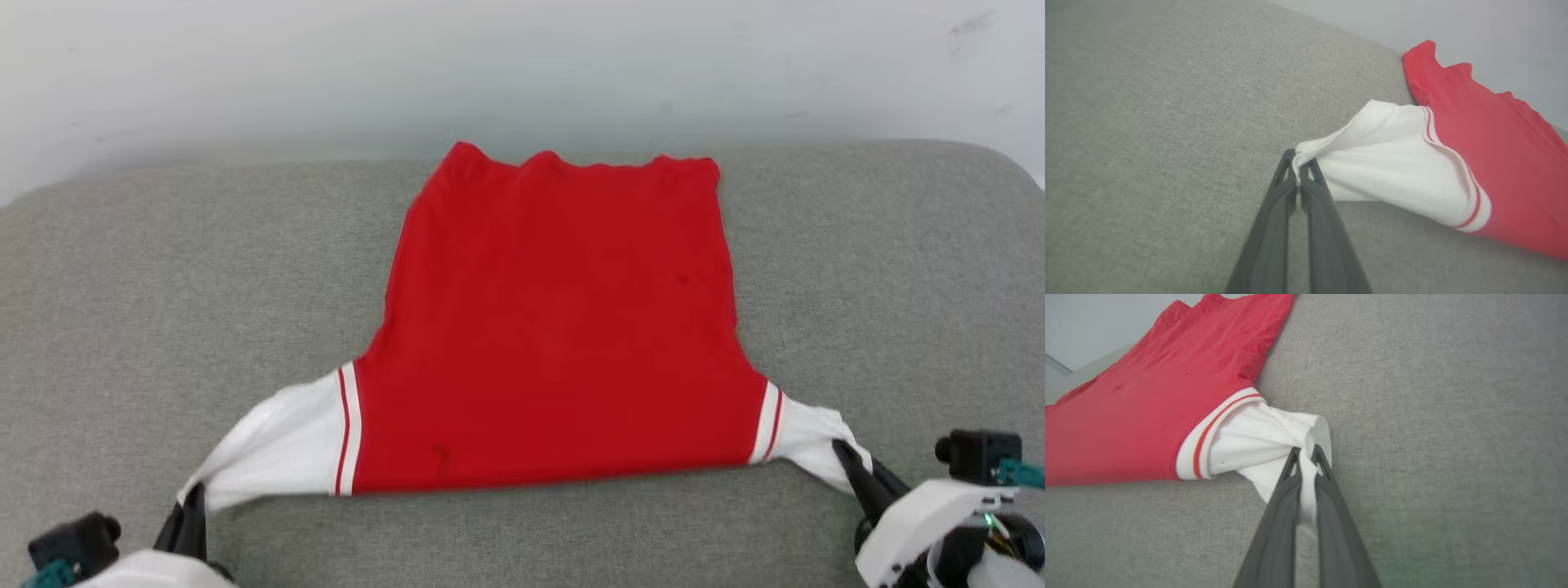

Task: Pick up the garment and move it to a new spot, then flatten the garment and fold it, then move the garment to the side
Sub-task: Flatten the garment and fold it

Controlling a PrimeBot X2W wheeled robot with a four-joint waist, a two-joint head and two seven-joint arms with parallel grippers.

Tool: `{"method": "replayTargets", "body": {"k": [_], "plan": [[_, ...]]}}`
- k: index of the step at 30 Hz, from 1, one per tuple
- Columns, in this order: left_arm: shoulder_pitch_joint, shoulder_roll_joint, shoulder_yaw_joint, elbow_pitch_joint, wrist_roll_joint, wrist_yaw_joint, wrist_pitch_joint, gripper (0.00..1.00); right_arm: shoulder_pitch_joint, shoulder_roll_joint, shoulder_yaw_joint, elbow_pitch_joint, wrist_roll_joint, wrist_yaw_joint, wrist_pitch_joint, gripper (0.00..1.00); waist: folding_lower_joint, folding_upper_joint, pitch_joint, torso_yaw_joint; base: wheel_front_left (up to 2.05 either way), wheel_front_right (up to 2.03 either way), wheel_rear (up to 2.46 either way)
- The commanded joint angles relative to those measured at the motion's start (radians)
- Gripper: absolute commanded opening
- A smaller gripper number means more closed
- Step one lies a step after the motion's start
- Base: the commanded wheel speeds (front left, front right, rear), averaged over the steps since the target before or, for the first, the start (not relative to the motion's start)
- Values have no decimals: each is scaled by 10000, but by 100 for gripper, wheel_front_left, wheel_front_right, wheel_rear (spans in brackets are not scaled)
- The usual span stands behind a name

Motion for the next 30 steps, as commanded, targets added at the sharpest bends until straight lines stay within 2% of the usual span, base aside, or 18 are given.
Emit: {"method": "replayTargets", "body": {"k": [1,10,11,12,13,14,21,25,30], "plan": [[294,112,109,-118,-46,166,29,0,319,-21,-241,-67,-78,-24,-8,0,2,0,-55,65,0,0,0],[1328,-12,-38,-1222,-153,478,369,0,2120,500,-1571,-1028,-1137,-24,802,0,2,0,22,332,0,0,0],[1331,-6,-113,-1316,-50,502,365,0,2166,547,-1696,-1170,-1271,-22,895,11,2,0,48,357,0,0,0],[1293,-5,-212,-1384,26,542,388,0,2174,610,-1830,-1325,-1381,-22,992,40,2,0,79,405,0,0,0],[1223,-45,-328,-1471,114,561,381,0,2126,675,-1933,-1511,-1501,-21,1055,83,2,0,105,456,0,0,0],[1144,-104,-421,-1566,191,577,392,0,2075,694,-2074,-1698,-1608,-21,1118,100,2,0,141,512,0,0,0],[515,-351,-1073,-2250,789,696,313,0,1034,543,-3284,-2390,-1878,-18,1662,100,2,0,609,1061,0,0,0],[114,-522,-1347,-2708,1067,767,212,0,-202,471,-3938,-2042,-1783,-16,2355,100,2,0,1081,1394,0,0,0],[-506,-730,-1711,-3195,1355,690,175,0,-2275,127,-4315,-1014,-1654,-16,3954,100,2,0,1863,1972,0,0,0]]}}
